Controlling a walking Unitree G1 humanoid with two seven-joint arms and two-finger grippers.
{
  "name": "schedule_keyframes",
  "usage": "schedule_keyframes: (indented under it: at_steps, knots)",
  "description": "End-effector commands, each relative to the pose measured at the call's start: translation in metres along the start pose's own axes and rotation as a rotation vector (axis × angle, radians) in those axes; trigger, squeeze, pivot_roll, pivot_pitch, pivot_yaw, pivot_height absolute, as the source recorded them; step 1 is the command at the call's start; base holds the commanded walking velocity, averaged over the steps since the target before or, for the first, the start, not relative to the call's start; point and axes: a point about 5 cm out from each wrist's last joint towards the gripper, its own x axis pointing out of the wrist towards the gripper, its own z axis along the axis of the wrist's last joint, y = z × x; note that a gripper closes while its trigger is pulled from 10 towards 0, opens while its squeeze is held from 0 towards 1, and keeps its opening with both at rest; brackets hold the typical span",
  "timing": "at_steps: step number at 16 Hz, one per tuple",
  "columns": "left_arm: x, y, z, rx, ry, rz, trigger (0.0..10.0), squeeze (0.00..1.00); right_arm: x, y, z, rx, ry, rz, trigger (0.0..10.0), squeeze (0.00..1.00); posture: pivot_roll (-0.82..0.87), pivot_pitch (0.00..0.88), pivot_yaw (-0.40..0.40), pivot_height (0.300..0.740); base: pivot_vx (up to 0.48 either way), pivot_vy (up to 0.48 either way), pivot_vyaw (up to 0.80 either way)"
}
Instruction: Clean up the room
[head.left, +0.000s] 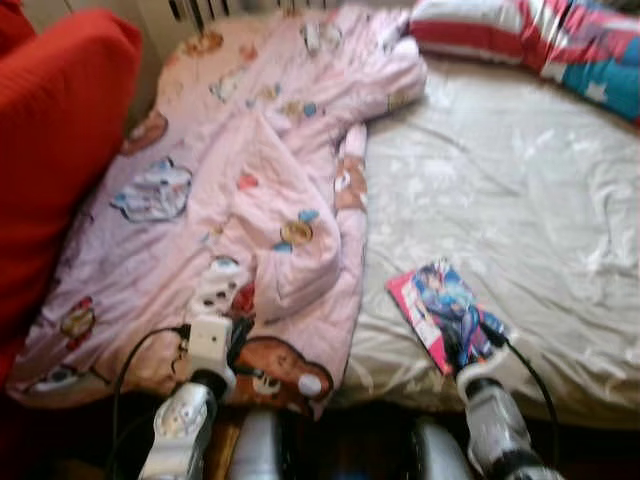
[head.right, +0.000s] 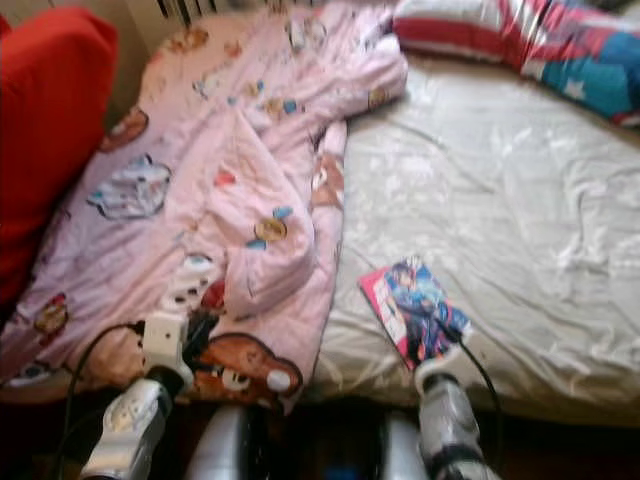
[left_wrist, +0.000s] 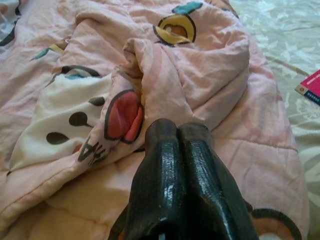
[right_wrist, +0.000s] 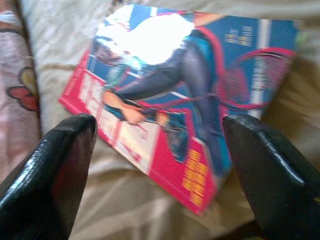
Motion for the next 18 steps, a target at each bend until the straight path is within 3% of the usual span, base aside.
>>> schedule_keyframes:
  at_steps: [1, 5, 8, 13, 18]
  knots:
    - [-0.006, 0.001, -0.004, 0.001, 0.023, -0.001, 10.0, 0.0, -0.002, -0.002, -0.006, 0.028, 0.012, -0.011, 10.0, 0.0, 0.09, 0.296, 0.056, 0.627, 0.0, 0.0, 0.0]
    - [-0.013, 0.004, 0.004, 0.008, 0.006, 0.013, 10.0, 0.0, -0.005, -0.01, -0.008, 0.086, 0.005, -0.063, 10.0, 0.0, 0.14, 0.352, 0.055, 0.627, 0.0, 0.0, 0.0]
    - [-0.027, 0.01, 0.007, 0.019, 0.015, 0.034, 10.0, 0.0, -0.009, -0.014, -0.014, 0.15, 0.012, -0.077, 10.0, 0.0, 0.17, 0.4, 0.063, 0.627, 0.0, 0.0, 0.0]
    - [-0.038, 0.01, 0.007, 0.023, 0.047, 0.041, 10.0, 0.0, -0.01, -0.012, -0.019, 0.19, 0.021, -0.067, 10.0, 0.0, 0.19, 0.412, 0.071, 0.627, 0.0, 0.0, 0.0]
    - [-0.043, 0.01, 0.01, 0.024, 0.054, 0.047, 10.0, 0.0, -0.008, -0.002, -0.022, 0.168, 0.051, -0.001, 10.0, 0.0, 0.21, 0.416, 0.073, 0.627, 0.0, 0.0, 0.0]
